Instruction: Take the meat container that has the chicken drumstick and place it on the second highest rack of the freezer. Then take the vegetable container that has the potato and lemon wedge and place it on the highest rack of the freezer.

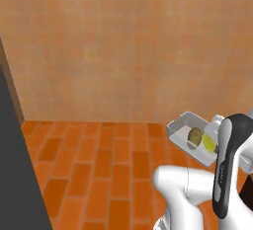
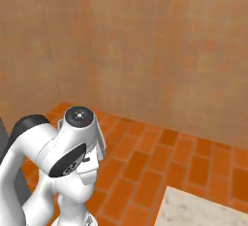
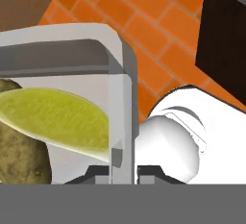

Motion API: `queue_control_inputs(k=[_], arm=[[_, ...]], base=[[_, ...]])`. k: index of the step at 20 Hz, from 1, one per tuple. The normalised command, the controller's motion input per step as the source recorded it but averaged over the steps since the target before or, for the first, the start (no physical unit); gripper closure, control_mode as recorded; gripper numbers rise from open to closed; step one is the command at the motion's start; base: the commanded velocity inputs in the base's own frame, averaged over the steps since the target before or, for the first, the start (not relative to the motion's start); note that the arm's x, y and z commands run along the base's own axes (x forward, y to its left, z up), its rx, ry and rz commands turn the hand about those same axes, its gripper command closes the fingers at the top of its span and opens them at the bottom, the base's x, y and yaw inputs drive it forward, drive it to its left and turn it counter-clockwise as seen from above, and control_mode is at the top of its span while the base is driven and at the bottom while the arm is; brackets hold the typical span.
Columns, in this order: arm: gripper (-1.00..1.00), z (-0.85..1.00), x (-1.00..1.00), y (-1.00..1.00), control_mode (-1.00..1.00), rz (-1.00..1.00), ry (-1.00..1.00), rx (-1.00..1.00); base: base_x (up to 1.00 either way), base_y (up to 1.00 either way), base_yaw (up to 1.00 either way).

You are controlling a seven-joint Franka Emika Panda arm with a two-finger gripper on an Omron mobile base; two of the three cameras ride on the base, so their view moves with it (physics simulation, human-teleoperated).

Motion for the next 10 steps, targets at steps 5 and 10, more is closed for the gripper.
queue_control_inputs(k=[5,10], arm=[[1.0,0.0,0.0,0.0,1.0,0.0,0.0,0.0],[1.0,0.0,0.0,0.0,1.0,0.0,0.0,0.0]], base=[[0.85,-0.07,0.41],[0.02,0.0,0.99]])
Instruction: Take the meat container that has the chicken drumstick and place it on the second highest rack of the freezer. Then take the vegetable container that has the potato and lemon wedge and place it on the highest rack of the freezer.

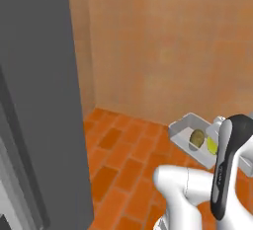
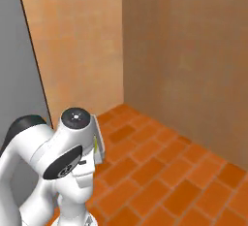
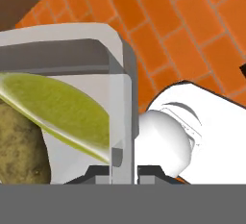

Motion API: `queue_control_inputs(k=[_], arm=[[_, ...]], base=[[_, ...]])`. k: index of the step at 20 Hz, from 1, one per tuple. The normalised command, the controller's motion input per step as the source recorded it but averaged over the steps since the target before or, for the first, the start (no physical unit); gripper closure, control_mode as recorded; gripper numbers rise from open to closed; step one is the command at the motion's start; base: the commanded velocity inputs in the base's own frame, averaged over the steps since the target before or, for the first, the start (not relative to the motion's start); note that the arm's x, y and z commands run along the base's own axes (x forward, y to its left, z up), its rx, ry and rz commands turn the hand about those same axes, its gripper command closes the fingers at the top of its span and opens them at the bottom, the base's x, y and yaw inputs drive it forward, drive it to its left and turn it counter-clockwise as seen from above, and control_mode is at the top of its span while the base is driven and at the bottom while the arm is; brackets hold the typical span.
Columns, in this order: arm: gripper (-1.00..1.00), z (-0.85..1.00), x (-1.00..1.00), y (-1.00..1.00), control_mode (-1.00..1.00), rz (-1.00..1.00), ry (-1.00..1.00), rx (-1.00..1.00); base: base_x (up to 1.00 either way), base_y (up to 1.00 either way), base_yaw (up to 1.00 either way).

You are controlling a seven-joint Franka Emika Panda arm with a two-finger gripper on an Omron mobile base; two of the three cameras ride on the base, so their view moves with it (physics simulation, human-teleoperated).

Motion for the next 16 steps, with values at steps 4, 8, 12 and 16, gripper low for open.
queue_control_inputs(k=[4,8,12,16], arm=[[1.0,0.0,0.0,0.0,1.0,0.0,0.0,0.0],[1.0,0.0,0.0,0.0,1.0,0.0,0.0,0.0],[1.0,0.0,0.0,0.0,1.0,0.0,0.0,0.0],[1.0,0.0,0.0,0.0,1.0,0.0,0.0,0.0]], base=[[0.0,0.0,0.99],[0.0,-0.01,0.97],[0.0,0.0,1.0],[0.0,0.0,1.0]])
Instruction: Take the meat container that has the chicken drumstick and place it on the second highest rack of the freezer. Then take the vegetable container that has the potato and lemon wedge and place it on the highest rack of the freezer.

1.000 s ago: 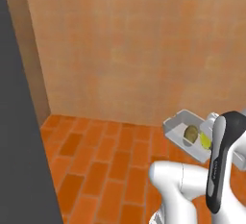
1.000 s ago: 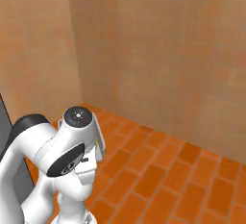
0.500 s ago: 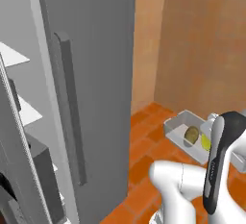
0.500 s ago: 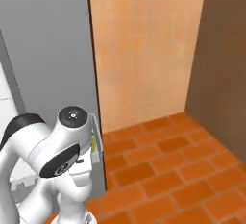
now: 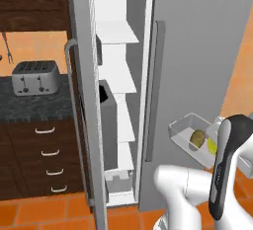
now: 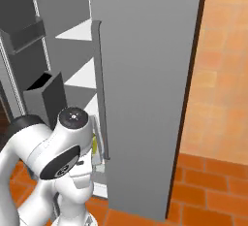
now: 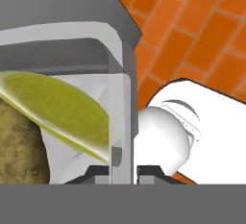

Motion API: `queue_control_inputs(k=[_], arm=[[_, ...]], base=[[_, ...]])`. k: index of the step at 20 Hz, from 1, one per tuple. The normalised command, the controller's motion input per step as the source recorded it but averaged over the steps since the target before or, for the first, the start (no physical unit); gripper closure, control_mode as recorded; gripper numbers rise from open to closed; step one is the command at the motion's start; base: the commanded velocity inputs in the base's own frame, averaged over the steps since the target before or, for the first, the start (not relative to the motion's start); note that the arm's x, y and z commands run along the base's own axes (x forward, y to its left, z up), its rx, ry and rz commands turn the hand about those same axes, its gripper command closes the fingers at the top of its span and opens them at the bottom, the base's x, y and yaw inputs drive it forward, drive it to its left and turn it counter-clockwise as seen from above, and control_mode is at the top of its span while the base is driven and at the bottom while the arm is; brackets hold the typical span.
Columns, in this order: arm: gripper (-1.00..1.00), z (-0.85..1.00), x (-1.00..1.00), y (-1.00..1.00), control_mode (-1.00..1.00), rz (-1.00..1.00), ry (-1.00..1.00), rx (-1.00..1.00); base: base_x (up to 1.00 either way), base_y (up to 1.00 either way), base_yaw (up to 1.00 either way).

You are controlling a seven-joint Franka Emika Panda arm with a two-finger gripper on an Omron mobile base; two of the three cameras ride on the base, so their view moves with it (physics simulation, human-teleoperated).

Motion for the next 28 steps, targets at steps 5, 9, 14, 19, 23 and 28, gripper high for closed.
queue_control_inputs(k=[5,9,14,19,23,28], arm=[[1.0,0.0,0.0,0.0,1.0,0.0,0.0,0.0],[1.0,0.0,0.0,0.0,1.0,0.0,0.0,0.0],[1.0,0.0,0.0,0.0,1.0,0.0,0.0,0.0],[1.0,0.0,0.0,0.0,1.0,0.0,0.0,0.0],[1.0,0.0,0.0,0.0,1.0,0.0,0.0,0.0],[1.0,0.0,0.0,0.0,1.0,0.0,0.0,0.0]], base=[[0.42,0.17,0.49],[0.83,0.13,-0.01],[0.69,0.33,0.01],[0.33,0.39,-0.03],[0.53,-0.04,-0.04],[0.03,-0.36,-0.27]])
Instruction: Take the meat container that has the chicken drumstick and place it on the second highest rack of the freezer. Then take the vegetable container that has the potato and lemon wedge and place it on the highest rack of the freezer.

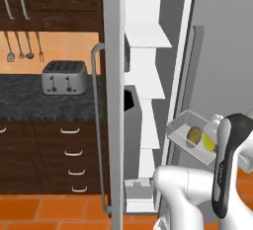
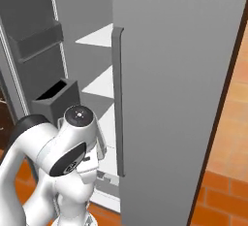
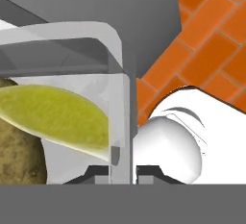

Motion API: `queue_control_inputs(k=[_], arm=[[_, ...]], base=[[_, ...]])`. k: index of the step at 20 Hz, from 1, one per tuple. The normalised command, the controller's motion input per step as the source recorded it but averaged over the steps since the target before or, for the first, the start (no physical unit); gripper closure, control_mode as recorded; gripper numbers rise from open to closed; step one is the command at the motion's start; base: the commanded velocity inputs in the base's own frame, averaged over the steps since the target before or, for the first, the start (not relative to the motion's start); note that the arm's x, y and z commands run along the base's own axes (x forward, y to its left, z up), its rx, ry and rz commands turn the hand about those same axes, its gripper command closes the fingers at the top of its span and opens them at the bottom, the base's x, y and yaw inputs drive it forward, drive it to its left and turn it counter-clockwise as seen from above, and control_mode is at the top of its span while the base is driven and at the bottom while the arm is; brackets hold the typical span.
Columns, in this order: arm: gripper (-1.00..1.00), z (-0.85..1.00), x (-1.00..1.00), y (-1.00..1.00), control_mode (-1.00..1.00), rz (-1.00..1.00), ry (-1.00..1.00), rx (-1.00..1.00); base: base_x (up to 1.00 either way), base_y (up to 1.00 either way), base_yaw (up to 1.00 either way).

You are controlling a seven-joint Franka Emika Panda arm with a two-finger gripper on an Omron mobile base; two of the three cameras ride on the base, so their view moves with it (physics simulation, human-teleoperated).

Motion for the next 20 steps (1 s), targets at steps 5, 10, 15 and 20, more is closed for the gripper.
queue_control_inputs(k=[5,10,15,20], arm=[[1.0,0.0,0.0,0.0,1.0,0.0,0.0,0.0],[1.0,0.0,0.0,0.0,1.0,0.0,0.0,0.0],[1.0,0.0,0.0,0.0,1.0,0.0,0.0,0.0],[1.0,0.0,0.0,0.0,1.0,0.0,0.0,0.0]], base=[[-0.51,-0.16,0.1],[0.18,-0.74,0.08],[0.84,0.01,0.02],[0.02,1.0,-0.09]])
